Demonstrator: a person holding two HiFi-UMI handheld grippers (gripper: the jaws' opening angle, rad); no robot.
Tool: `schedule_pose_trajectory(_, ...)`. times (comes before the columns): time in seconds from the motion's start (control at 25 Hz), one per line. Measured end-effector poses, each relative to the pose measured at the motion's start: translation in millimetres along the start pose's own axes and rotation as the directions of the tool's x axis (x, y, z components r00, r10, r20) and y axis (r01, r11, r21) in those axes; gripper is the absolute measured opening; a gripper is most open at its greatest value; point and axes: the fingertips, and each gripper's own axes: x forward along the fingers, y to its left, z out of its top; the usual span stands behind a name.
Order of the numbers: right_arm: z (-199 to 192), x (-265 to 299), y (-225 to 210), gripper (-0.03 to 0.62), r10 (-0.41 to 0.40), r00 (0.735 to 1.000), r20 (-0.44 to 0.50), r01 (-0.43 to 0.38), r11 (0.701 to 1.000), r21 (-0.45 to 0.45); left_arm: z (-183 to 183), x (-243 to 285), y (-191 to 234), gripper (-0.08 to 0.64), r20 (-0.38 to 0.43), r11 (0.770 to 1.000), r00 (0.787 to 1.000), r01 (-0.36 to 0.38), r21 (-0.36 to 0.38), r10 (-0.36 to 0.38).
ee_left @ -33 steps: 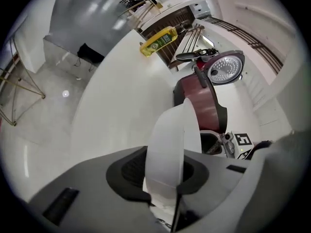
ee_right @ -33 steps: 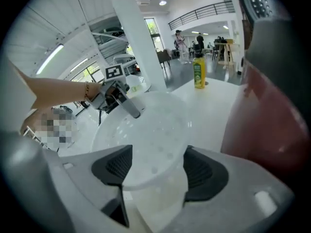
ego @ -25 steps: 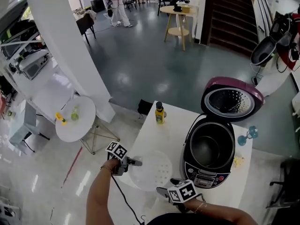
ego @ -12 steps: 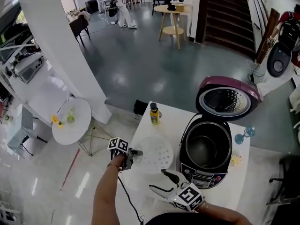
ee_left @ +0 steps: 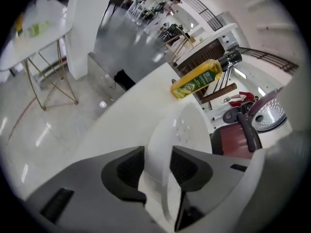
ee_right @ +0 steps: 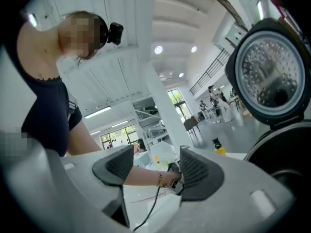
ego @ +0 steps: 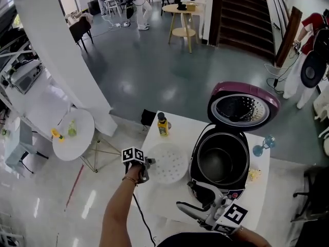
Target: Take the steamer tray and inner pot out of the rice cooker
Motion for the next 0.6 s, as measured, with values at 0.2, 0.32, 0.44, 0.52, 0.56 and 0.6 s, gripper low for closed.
schedule_pose_trajectory(0.2,23.1,-38.2,-43.4,0.296,-0.128,0.991,0.049,0.131,0.99,-0.06,14.1,-12.6,9.0,0.298,0.099,0.98,0.985,-0.152,0.129,0.14)
schedule_pose_trajectory(0.32,41.1,-62.4,-71.2,0.296,-0.23,0.971,0.059,0.235,0.966,-0.11,22.4,-29.1,-4.3,0.324,0.164,0.975,0.979,-0.151,0.164,0.124)
schedule_pose_trajectory(0.44,55.0,-97.6,-119.1,0.296,-0.421,0.906,0.039,0.417,0.871,-0.26,38.6,-79.3,-74.3,0.324,0.375,0.974,0.927,-0.063,0.217,-0.023)
schedule_pose_trajectory(0.52,52.6,-123.8,-156.9,0.295,-0.556,0.831,-0.008,0.517,0.777,-0.36,36.4,-107.4,-145.6,0.324,0.45,0.948,0.872,0.044,0.316,-0.191)
schedule_pose_trajectory(0.56,48.7,-135.4,-173.5,0.29,-0.613,0.789,-0.04,0.547,0.731,-0.408,31.6,-117.4,-181.8,0.324,0.469,0.917,0.839,0.084,0.391,-0.277)
schedule_pose_trajectory(0.6,43.6,-145.8,-188.3,0.29,-0.666,0.742,-0.076,0.567,0.683,-0.461,25.7,-126.0,-215.3,0.324,0.489,0.876,0.797,0.099,0.472,-0.354)
